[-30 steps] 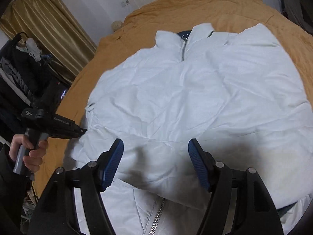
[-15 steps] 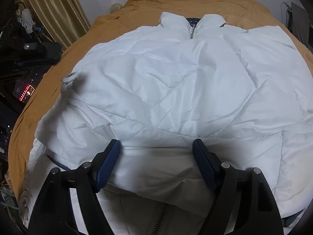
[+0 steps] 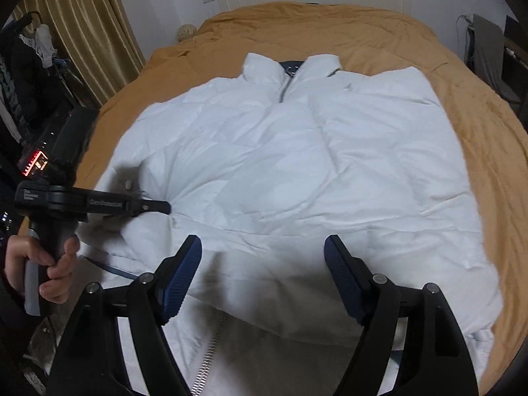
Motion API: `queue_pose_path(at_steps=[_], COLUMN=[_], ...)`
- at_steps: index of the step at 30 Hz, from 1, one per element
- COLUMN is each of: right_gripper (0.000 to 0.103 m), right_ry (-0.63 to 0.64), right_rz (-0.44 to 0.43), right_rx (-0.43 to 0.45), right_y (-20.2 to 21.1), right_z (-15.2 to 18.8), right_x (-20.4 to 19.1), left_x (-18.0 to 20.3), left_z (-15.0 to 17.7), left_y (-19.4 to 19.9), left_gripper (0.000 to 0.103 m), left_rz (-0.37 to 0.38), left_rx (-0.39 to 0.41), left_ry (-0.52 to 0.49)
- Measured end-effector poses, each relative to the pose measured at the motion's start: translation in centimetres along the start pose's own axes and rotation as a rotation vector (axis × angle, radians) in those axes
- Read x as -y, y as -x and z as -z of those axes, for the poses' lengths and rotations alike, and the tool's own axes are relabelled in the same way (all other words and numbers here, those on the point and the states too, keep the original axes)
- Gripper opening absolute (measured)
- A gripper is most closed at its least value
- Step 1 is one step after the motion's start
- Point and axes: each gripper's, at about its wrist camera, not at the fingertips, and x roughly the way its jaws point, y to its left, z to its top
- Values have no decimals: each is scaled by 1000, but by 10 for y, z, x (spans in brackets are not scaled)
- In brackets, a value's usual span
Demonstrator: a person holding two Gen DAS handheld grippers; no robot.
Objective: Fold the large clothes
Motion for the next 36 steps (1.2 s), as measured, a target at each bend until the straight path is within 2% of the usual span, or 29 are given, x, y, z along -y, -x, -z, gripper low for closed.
queue_pose_path(at_steps=[2,4,7,10,12,13,16,18,21,24,27,30,33,34,36], right_gripper=[77,77,77,75,75,77,77,76,76,78,76,75,76,76,76], right_ry=[-7,6,14,-52,-78,-89,-112,-127,-173,-234,-268,-199,-68,-26,53], right_rz=[60,75,91,108,129,144,145,173,199,210,233,235,219,232,286], right_rx=[-56,-59,-69,6,84,96,23,-55,-129,-143,-130,-63,-35,-47,-126], right_y=[-15,-25,-31,-6,12,14,-18,-54,-100,-117,-108,-69,-28,-23,-32], right_z=[12,21,16,-1,-25,-40,-89,-112,-138,-151,-160,-144,-98,-81,-46], right_x=[20,33,36,45,54,59,73,83,101,117,122,101,69,64,62], left_x=[6,12,21,21,16,16,16,17,13,10,9,9,9,10,11], left_z=[-2,-2,0,-1,-2,-2,-1,1,0,-1,-2,-2,-2,-1,0], left_y=[1,2,0,-1,0,0,1,2,3,4,4,5,5,6,7], left_gripper=[7,8,8,8,8,8,8,8,8,8,8,8,8,8,8], left_rz=[-18,-57,-105,-104,-91,-88,-92,-87,-57,-31,-32,-33,-32,-36,-47], left_rx=[14,24,38,39,37,37,39,40,38,37,38,44,46,47,52], left_ry=[-17,-43,-65,-60,-45,-38,-42,-44,-34,-34,-29,-36,-29,-29,-32])
